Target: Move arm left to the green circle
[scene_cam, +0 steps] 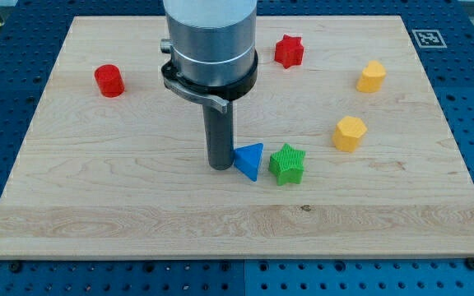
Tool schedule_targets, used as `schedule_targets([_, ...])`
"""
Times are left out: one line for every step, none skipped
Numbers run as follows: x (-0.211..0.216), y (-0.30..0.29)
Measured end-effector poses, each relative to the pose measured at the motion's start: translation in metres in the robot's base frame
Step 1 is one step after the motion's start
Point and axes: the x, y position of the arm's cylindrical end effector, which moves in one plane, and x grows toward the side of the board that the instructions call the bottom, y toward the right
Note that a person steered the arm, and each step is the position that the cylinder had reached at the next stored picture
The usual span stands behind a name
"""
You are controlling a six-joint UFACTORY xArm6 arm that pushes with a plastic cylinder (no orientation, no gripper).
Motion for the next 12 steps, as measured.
schedule_targets([0.000, 0.001])
schedule_targets([0.000, 0.001])
schedule_targets([0.000, 0.000])
schedule_targets([0.000, -0.014])
schedule_targets([0.000, -0.026])
schedule_targets([0.000, -0.037])
schedule_targets([-0.004, -0.047])
schedule_targets([-0.019, -0.058])
schedule_targets([-0.021, -0.061])
schedule_targets([-0.021, -0.065])
schedule_targets([-0.028, -0.072])
schedule_targets([-0.038, -0.080])
